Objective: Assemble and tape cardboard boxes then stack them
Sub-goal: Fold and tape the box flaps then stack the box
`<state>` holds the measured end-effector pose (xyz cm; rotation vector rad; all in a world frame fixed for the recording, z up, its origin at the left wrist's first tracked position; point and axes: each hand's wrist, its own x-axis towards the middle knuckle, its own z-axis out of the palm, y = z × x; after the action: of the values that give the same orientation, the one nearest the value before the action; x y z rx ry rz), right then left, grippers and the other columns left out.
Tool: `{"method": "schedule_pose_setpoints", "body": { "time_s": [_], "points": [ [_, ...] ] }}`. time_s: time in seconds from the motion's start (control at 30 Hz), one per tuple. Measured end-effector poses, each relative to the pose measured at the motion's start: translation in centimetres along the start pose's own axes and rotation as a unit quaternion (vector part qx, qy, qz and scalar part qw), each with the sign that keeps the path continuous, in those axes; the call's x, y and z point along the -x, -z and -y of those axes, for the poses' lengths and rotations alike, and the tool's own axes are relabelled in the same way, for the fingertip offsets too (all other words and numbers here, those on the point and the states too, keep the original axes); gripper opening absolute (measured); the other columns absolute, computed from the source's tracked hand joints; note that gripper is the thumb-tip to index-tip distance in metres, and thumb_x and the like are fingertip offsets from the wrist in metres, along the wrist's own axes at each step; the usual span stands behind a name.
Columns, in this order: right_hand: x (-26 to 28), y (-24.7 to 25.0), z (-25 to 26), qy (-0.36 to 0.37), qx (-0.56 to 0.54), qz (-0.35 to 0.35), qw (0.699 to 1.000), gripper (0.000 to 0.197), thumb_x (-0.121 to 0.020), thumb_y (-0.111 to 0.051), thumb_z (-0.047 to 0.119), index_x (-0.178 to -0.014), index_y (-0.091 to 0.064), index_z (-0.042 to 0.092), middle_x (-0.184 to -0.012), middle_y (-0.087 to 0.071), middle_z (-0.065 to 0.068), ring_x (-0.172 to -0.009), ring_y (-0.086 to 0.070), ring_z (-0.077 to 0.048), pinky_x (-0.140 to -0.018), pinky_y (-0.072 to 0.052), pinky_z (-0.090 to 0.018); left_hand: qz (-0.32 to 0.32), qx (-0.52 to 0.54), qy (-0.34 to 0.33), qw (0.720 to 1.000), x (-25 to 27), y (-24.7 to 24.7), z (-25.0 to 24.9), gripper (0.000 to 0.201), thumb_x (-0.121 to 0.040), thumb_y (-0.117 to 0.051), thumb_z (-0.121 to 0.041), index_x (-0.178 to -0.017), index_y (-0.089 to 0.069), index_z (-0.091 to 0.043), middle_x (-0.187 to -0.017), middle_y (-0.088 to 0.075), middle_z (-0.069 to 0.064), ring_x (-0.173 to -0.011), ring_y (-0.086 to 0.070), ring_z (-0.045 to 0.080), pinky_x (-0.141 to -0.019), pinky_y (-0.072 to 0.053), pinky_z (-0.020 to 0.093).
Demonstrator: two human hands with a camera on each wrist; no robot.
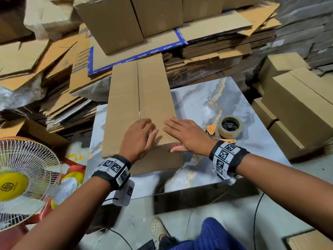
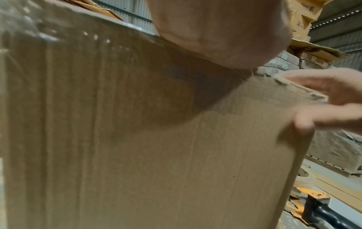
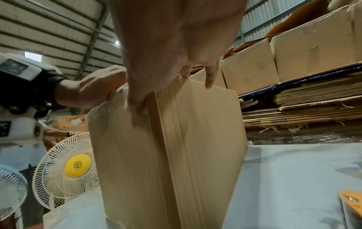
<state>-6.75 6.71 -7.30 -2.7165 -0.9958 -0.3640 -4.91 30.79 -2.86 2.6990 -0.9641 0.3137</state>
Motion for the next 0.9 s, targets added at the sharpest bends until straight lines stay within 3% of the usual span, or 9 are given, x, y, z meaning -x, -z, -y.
{"method": "schedule_pose_setpoints", "body": {
  "time_s": [0.07,0.17,0.3,0.43,0.53,0.6,0.7,0.77,0.9],
  "points": [
    [0.2,1.0,-0.5,0.012,-0.019,0.036,0.999,0.082,-0.089,-0.039,0.073,-0.148,-0.047,0.016,-0.158,-0.041,-0.008,-0.148,-0.035,-0.028,-0.103,-0.048,-0.051,0.051,-0.023,-0.037,0.998,0.4,0.1,0.5,0.064,-0.105,-0.027,-0.054,-0.123,-0.063,-0.004,-0.130,-0.060,0.020,-0.117,-0.055,0.036,-0.100,-0.043,0.042],
    [0.2,2.0,-0.9,0.021,-0.030,0.041,0.999,0.075,-0.099,-0.022,0.066,-0.153,-0.042,0.019,-0.162,-0.035,-0.005,-0.150,-0.029,-0.025,-0.108,-0.044,-0.049,0.104,-0.093,-0.064,0.988,0.9,0.1,0.6,0.078,-0.101,-0.028,-0.064,-0.141,-0.053,-0.003,-0.144,-0.051,0.027,-0.132,-0.049,0.041,-0.108,-0.041,0.047],
    [0.5,0.9,-1.2,0.037,-0.019,0.036,0.998,0.076,-0.097,-0.033,0.065,-0.153,-0.039,0.014,-0.162,-0.034,-0.009,-0.150,-0.029,-0.028,-0.104,-0.048,-0.049,0.107,-0.108,-0.056,0.987,0.9,-0.2,0.4,0.086,-0.098,-0.027,-0.072,-0.144,-0.050,-0.002,-0.146,-0.049,0.028,-0.134,-0.046,0.043,-0.108,-0.043,0.052],
    [0.8,0.7,-1.2,0.039,-0.034,0.036,0.998,0.081,-0.094,-0.046,0.063,-0.156,-0.033,0.013,-0.164,-0.028,-0.010,-0.153,-0.022,-0.028,-0.111,-0.043,-0.050,0.113,-0.124,-0.048,0.985,1.1,-0.9,0.6,0.086,-0.097,-0.033,-0.073,-0.146,-0.048,-0.004,-0.149,-0.047,0.026,-0.138,-0.044,0.042,-0.110,-0.042,0.054],
    [0.9,1.2,-0.9,0.024,-0.053,0.052,0.997,0.083,-0.095,-0.034,0.070,-0.158,-0.029,0.016,-0.167,-0.022,-0.006,-0.156,-0.013,-0.023,-0.117,-0.035,-0.048,0.109,-0.117,-0.048,0.986,1.0,-1.0,0.7,0.089,-0.094,-0.036,-0.076,-0.145,-0.050,-0.005,-0.148,-0.048,0.026,-0.137,-0.045,0.042,-0.110,-0.043,0.053],
    [0.8,1.2,-0.8,0.015,-0.061,0.047,0.997,0.077,-0.099,-0.026,0.065,-0.157,-0.031,0.015,-0.166,-0.024,-0.006,-0.155,-0.014,-0.023,-0.116,-0.036,-0.049,0.112,-0.112,-0.053,0.986,0.9,-1.1,0.7,0.094,-0.088,-0.039,-0.080,-0.143,-0.052,-0.004,-0.146,-0.050,0.027,-0.135,-0.048,0.043,-0.107,-0.046,0.055],
    [0.6,0.8,-0.9,0.016,-0.065,0.037,0.997,0.073,-0.099,-0.032,0.060,-0.153,-0.039,0.013,-0.163,-0.032,-0.009,-0.153,-0.023,-0.027,-0.109,-0.042,-0.053,0.134,-0.112,-0.053,0.983,0.8,-1.1,0.8,0.106,-0.081,-0.037,-0.087,-0.143,-0.050,-0.003,-0.146,-0.049,0.028,-0.135,-0.048,0.044,-0.104,-0.048,0.057],
    [0.6,0.6,-1.0,0.021,-0.065,0.038,0.997,0.074,-0.097,-0.035,0.061,-0.153,-0.039,0.012,-0.162,-0.033,-0.010,-0.152,-0.025,-0.029,-0.107,-0.044,-0.054,0.139,-0.111,-0.053,0.983,0.8,-0.9,0.8,0.106,-0.084,-0.031,-0.088,-0.144,-0.050,-0.003,-0.147,-0.048,0.028,-0.136,-0.048,0.045,-0.105,-0.047,0.057],
    [0.7,1.2,-0.9,0.021,-0.056,0.062,0.996,0.083,-0.095,-0.028,0.070,-0.157,-0.030,0.015,-0.167,-0.022,-0.007,-0.155,-0.014,-0.024,-0.117,-0.035,-0.051,0.128,-0.107,-0.047,0.985,1.0,-0.6,0.4,0.089,-0.097,-0.026,-0.075,-0.147,-0.048,-0.005,-0.150,-0.045,0.028,-0.139,-0.044,0.044,-0.110,-0.044,0.055]
  ]
}}
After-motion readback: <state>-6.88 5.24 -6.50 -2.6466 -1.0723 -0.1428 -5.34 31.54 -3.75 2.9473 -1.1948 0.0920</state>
